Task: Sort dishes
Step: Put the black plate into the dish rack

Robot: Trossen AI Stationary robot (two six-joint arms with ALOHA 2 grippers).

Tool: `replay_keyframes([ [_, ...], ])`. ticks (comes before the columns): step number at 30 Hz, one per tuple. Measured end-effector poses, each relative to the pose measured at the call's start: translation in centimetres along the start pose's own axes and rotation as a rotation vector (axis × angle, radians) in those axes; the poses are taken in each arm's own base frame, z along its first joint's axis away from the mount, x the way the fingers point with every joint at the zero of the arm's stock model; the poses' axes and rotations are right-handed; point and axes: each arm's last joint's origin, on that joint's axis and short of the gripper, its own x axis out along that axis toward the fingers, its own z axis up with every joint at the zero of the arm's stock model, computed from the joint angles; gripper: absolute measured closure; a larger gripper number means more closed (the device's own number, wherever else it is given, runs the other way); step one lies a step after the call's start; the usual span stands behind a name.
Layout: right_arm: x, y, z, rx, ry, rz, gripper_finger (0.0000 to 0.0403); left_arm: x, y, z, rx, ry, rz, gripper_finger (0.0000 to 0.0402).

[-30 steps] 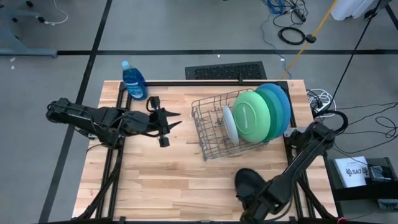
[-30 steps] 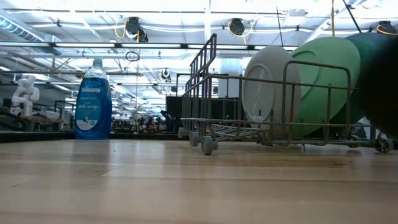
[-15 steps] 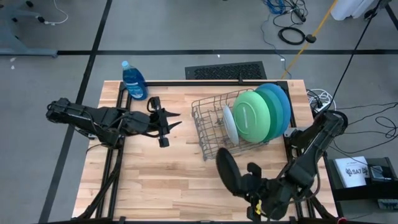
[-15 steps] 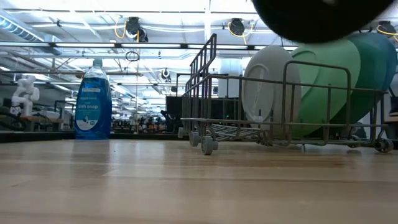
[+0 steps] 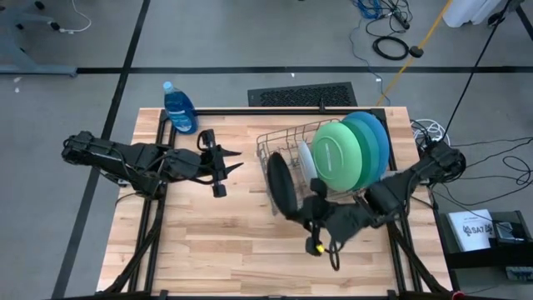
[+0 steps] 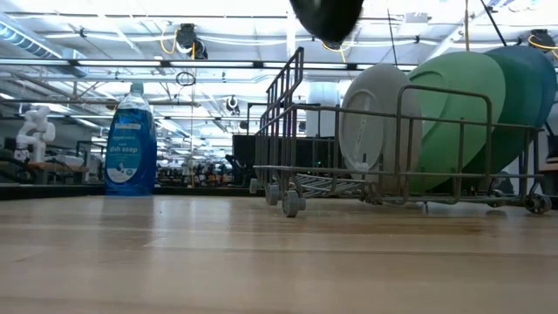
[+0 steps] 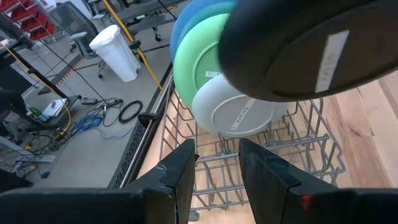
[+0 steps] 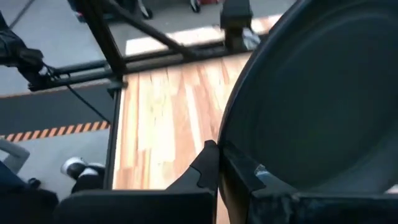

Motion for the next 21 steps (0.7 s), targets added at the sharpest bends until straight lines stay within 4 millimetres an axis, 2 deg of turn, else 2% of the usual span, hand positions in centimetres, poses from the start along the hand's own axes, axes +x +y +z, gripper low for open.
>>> replay_keyframes([
  [6,0.8,-2.1,2.7,-0.07,-0.104,0.026,0.0403,0.0,0.0,0.0,0.0,-0.001,-0.005,0.0275],
  [15,2.2,-4.8,5.1,-0.153,-0.19,0.05,0.0402,0.0,-0.1,0.1,-0.004,-0.011,-0.025,0.0275],
  [19,1.6,-6.2,6.5,-0.184,-0.267,0.043,0.0402,0.0,-0.1,0.1,-0.004,-0.012,-0.026,0.0275],
  [21,1.3,-7.0,6.6,-0.187,-0.301,0.035,0.0402,0.0,-0.1,0.1,-0.003,-0.012,-0.028,0.0275],
])
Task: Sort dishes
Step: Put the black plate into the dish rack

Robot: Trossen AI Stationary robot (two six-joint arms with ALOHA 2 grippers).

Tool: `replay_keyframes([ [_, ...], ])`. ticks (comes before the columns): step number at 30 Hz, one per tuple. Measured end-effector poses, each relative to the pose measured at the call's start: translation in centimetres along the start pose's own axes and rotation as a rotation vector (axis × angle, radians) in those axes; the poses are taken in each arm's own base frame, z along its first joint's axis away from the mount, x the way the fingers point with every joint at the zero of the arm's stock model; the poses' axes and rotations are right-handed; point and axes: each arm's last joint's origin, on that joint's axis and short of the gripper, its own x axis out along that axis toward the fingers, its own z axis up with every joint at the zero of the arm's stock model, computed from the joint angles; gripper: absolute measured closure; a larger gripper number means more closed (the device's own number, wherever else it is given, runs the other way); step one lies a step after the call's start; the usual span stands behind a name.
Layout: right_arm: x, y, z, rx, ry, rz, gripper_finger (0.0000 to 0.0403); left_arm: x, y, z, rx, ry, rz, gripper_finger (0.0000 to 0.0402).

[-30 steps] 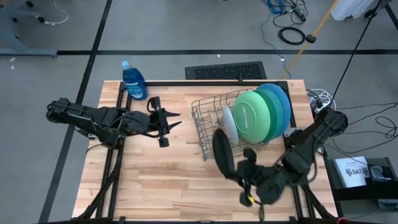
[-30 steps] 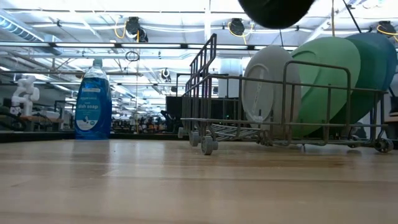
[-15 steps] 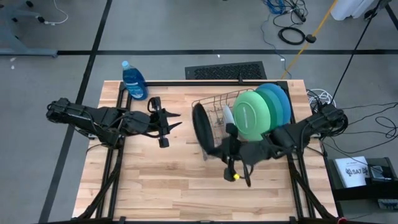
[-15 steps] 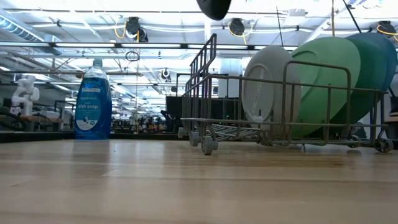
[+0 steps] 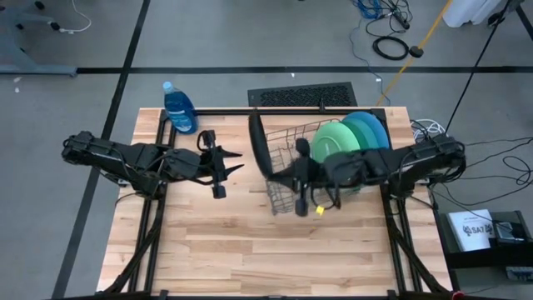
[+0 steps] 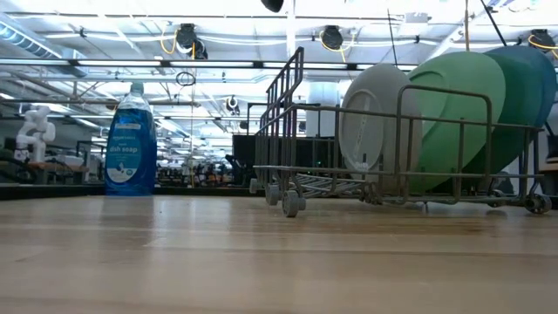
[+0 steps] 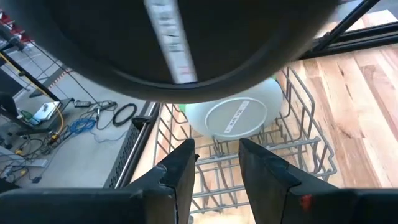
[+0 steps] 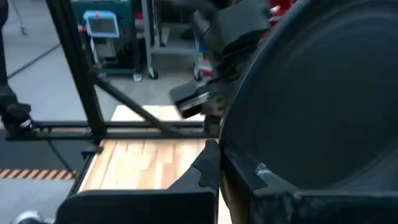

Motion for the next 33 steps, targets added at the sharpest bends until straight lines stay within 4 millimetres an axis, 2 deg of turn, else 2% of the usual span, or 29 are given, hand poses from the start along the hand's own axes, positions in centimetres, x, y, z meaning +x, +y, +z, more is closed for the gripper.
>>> replay_keyframes([
  [3,-0.8,-1.3,-1.0,0.006,-0.053,-0.002,0.0402,0.0,0.0,0.0,0.0,0.0,0.0,0.0275],
  [8,-4.3,-3.5,-5.1,0.088,-0.118,0.044,0.0402,-0.1,-0.2,0.0,0.002,-0.002,-0.016,0.0275],
  [11,-6.3,-4.1,-8.0,0.183,-0.111,0.117,0.0402,-0.2,-0.4,0.0,0.005,-0.006,-0.033,0.0275],
  [14,-7.6,-4.4,-9.7,0.279,-0.1,0.181,0.0402,-0.2,-0.4,0.0,0.006,-0.007,-0.034,0.0275],
  [20,-7.2,-4.3,-11.8,0.4,0.012,0.222,0.0402,0.0,-0.1,0.1,-0.005,-0.013,-0.019,0.0275],
  [25,-6.8,-4.9,-13.0,0.474,0.131,0.159,0.0402,0.1,0.2,0.2,-0.019,-0.024,-0.004,0.0275],
  [33,-7.8,-5.5,-13.3,0.524,0.163,0.076,0.0402,0.2,0.3,0.2,-0.013,-0.021,0.003,0.0275],
])
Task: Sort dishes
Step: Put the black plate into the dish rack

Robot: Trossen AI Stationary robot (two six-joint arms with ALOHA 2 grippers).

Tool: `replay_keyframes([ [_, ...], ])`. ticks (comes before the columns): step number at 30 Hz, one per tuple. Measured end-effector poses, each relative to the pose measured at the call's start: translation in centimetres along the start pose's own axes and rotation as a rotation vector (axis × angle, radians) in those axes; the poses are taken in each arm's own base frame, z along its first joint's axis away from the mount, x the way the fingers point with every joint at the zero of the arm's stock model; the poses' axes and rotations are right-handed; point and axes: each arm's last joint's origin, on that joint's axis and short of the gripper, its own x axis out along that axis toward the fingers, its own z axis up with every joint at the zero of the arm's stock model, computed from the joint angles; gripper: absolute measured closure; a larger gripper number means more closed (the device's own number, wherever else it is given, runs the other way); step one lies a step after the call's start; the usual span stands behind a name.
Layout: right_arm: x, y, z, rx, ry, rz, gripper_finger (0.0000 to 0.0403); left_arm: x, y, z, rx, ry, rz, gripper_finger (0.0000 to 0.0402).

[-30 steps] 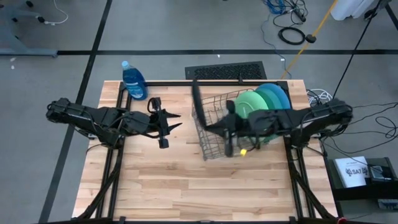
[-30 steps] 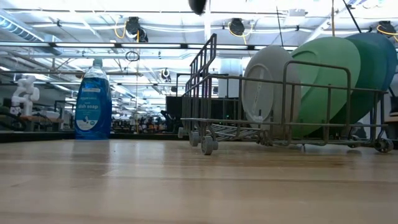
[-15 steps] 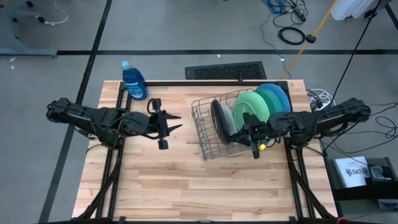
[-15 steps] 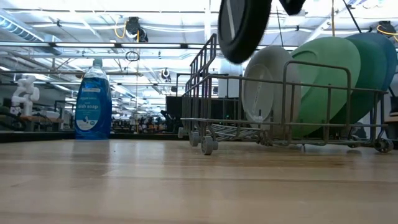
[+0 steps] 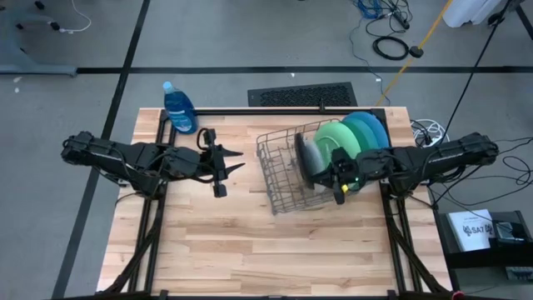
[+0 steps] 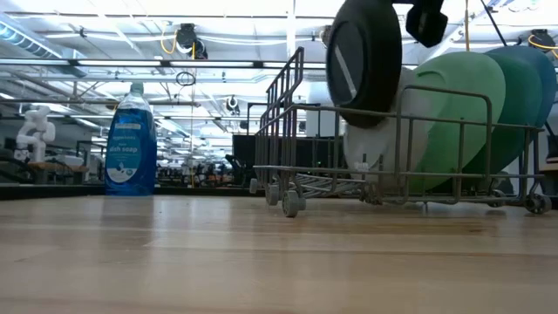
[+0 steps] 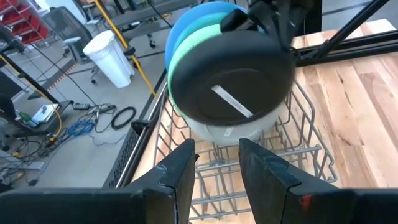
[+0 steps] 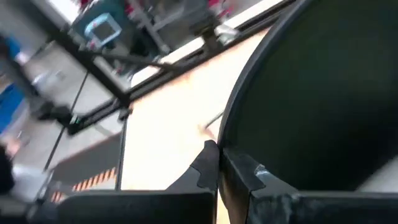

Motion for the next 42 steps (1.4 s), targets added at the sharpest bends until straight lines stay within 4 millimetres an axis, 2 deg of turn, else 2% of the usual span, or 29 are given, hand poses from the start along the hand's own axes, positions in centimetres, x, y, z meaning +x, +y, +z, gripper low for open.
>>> replay_keyframes([
  [9,-2.2,0.0,0.3,0.022,-0.087,-0.064,0.0403,0.0,0.0,-0.1,0.011,0.006,-0.001,0.0275],
  [18,-1.1,0.2,-0.4,0.0,0.032,0.04,0.0403,0.0,0.0,0.0,0.023,0.004,-0.001,0.0275],
  [24,0.4,-1.2,-2.4,0.045,0.034,0.089,0.0403,0.0,0.0,0.0,0.022,0.003,-0.002,0.0275],
  [31,0.7,-3.6,-3.8,0.091,-0.016,0.152,0.0403,0.0,0.0,0.0,0.022,0.001,-0.006,0.0275],
  [42,-0.3,-5.6,-4.1,0.132,-0.076,0.215,0.0403,0.0,0.0,0.0,0.022,0.001,-0.006,0.0275],
])
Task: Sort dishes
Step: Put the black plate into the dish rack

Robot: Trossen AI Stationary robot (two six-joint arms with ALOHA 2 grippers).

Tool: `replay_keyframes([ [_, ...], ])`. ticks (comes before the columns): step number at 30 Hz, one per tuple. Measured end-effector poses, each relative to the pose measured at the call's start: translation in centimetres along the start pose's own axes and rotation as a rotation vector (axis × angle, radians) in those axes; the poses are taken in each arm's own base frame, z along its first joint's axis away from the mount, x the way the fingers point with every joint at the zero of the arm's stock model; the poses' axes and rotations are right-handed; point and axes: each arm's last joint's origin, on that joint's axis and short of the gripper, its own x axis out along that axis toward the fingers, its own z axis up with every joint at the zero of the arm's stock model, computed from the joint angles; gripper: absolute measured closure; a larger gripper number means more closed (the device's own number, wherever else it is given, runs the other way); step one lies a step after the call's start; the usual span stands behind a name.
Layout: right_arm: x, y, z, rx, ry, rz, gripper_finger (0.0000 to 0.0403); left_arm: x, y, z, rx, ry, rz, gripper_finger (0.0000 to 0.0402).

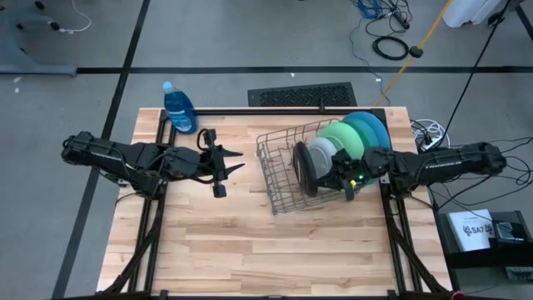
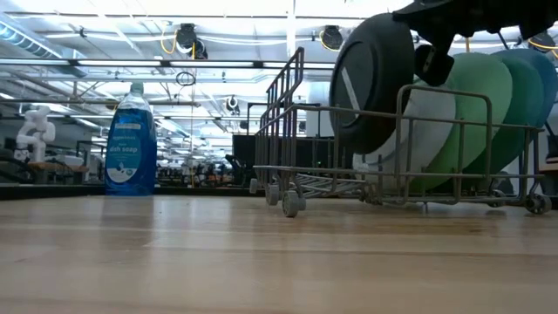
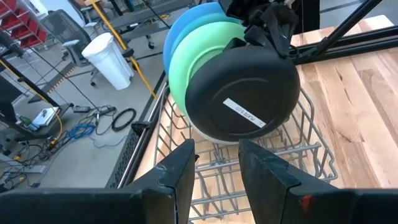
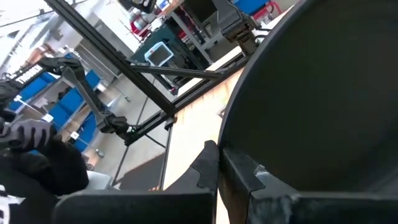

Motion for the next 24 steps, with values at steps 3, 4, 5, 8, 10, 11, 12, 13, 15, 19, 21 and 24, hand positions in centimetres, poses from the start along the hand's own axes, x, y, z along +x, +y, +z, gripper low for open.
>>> replay_keyframes([
  [3,0.1,-0.4,0.0,0.029,0.01,-0.013,0.0403,0.0,0.0,0.0,0.0,0.0,0.0,0.0275],
  [4,0.1,-0.6,0.0,0.036,0.013,-0.023,0.0403,0.0,0.0,0.0,0.0,0.0,0.0,0.0275],
  [5,0.1,-0.7,0.0,0.042,0.017,-0.033,0.0403,0.0,0.0,0.0,0.0,0.0,0.0,0.0275],
  [8,0.1,-0.9,0.1,0.047,0.015,-0.041,0.0403,0.0,0.0,0.0,-0.001,-0.001,-0.006,0.0275],
  [10,0.1,-0.9,0.1,0.053,0.011,-0.042,0.0403,0.0,0.0,0.0,-0.001,-0.002,-0.013,0.0275],
  [11,0.1,-0.9,0.1,0.061,0.011,-0.043,0.0403,0.0,0.0,0.0,0.0,-0.003,-0.014,0.0275],
  [12,0.1,-0.9,0.1,0.067,0.011,-0.043,0.0403,0.0,0.0,0.0,0.0,-0.003,-0.014,0.0275],
  [13,0.1,-0.9,0.1,0.072,0.012,-0.042,0.0403,0.0,0.0,0.0,0.0,-0.003,-0.015,0.0275],
  [15,0.1,-0.8,0.2,0.073,0.0,-0.02,0.0403,0.0,0.0,0.0,0.0,-0.003,-0.015,0.0275],
  [19,0.1,-0.4,0.7,0.061,-0.054,0.03,0.0403,0.0,0.0,0.0,-0.001,-0.004,-0.017,0.0275],
  [21,0.1,-0.7,0.5,0.07,-0.024,0.001,0.0403,0.0,-0.1,0.0,-0.001,-0.004,-0.018,0.0275],
  [24,0.4,-1.3,0.0,0.108,0.019,-0.062,0.0403,0.0,-0.1,0.0,-0.001,-0.004,-0.018,0.0275],
])
